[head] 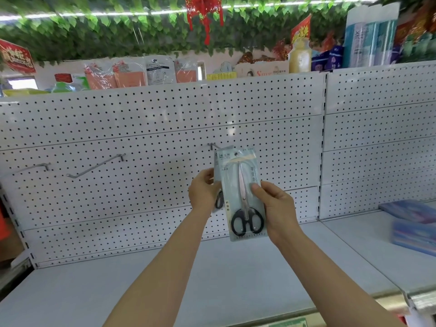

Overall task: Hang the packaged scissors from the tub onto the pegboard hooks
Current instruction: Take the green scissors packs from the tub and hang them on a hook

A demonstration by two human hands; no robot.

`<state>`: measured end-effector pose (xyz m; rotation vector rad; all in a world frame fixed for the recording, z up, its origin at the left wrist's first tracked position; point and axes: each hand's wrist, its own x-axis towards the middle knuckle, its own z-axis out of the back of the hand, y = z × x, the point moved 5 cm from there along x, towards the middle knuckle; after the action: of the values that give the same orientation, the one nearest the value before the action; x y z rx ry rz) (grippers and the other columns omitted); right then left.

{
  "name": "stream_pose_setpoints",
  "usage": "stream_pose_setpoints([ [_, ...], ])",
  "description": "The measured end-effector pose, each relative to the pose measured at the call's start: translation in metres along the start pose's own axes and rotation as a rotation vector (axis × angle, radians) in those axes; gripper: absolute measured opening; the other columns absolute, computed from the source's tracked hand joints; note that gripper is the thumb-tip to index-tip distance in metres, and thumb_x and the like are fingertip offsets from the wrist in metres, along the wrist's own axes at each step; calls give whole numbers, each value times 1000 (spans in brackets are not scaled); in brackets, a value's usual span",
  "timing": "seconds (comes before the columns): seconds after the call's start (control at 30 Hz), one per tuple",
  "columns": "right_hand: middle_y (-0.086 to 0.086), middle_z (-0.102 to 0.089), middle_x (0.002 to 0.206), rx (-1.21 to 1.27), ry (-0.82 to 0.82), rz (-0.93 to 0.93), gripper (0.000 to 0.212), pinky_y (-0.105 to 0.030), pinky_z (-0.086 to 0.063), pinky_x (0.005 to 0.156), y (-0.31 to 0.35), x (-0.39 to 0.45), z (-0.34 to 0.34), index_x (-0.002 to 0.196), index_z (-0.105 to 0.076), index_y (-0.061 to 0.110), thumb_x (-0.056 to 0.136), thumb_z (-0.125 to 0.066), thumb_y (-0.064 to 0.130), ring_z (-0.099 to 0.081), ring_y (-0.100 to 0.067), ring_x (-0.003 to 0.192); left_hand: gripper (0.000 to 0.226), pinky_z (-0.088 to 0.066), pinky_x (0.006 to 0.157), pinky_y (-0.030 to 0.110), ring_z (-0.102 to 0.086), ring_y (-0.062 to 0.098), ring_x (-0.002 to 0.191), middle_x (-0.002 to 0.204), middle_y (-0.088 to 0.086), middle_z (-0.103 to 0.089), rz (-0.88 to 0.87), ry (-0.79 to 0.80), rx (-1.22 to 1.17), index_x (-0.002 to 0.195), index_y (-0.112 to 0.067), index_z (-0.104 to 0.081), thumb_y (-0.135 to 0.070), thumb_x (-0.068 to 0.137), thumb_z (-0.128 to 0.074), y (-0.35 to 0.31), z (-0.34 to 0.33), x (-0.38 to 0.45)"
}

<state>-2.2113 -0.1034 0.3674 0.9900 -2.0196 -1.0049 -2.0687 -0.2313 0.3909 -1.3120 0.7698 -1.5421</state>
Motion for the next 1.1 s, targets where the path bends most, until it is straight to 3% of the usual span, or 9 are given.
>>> stream_pose_setpoints([
  [0.1, -14, -74, 96, 10, -45, -28, 16, -48, -56, 88, -4, 5, 3, 94, -74, 7, 80, -77, 13, -69, -33, 88, 36, -49, 92, 24, -60, 3, 103, 122, -12, -64, -113, -71, -125, 127, -24, -62, -19, 91, -66, -23, 19, -10],
  [0.2, -17, -73, 104, 7, -66, -36, 22, -54, -53, 93, -7, 11, 2, 96, -74, 7, 77, -79, 16, -66, -40, 104, 31, -46, 96, 18, -54, 0, 115, 129, -12, -58, -407, -153, -158, 128, -28, -62, -30, 98, -53, -59, 37, -29],
  [0.27, -21, -72, 104, -2, -53, -33, 18, -56, -53, 90, -8, 14, -3, 95, -74, 6, 79, -77, 15, -66, -42, 101, 34, -37, 101, 14, -45, 3, 126, 133, -17, -53, -602, -112, -47, 128, -30, -62, -37, 95, -57, -77, 36, -39],
  [0.37, -24, -71, 98, -17, -47, -32, 18, -55, -54, 88, -13, 20, -7, 93, -73, 3, 80, -76, 14, -66, -33, 85, 45, -30, 97, 6, -41, 4, 125, 128, -22, -53, -713, -33, 176, 126, -27, -63, -42, 84, -70, -87, 24, -42],
  [0.57, -11, -72, 82, -59, -64, -45, 6, -45, -58, 80, -28, 34, -9, 86, -73, 7, 84, -73, 12, -67, -26, 75, 53, -36, 94, 20, -40, 11, 125, 127, -12, -59, -676, -9, 362, 125, -22, -63, -39, 77, -77, -74, 9, -19],
  [0.67, -13, -72, 83, -112, -73, -40, 13, -44, -59, 75, -31, 45, -13, 91, -72, 3, 86, -71, 15, -67, -27, 73, 53, -36, 91, 20, -38, 13, 126, 128, -11, -58, -663, 7, 412, 126, -20, -63, -39, 78, -76, -71, 2, -6],
  [0.83, -6, -70, 77, -228, -89, -21, 15, -30, -57, 61, -35, 64, -19, 93, -70, 3, 89, -67, 17, -64, -19, 67, 52, -42, 89, 25, -38, 14, 124, 127, -11, -58, -657, 16, 445, 126, -20, -62, -38, 79, -75, -64, -3, 12],
  [0.97, -6, -70, 82, -397, -75, 17, 15, -32, -55, 65, -35, 71, -20, 94, -70, 5, 90, -63, 17, -62, -18, 71, 52, -45, 90, 28, -36, 13, 127, 130, -11, -56, -647, 30, 447, 128, -22, -61, -38, 80, -74, -61, -3, 17],
  [1.1, -4, -71, 93, -523, -69, 91, 15, -32, -57, 76, -27, 64, -14, 102, -68, 9, 90, -61, 17, -68, -21, 88, 57, -42, 102, 32, -34, 11, 134, 143, -11, -49, -626, 64, 473, 134, -24, -55, -41, 83, -71, -61, -2, 11],
])
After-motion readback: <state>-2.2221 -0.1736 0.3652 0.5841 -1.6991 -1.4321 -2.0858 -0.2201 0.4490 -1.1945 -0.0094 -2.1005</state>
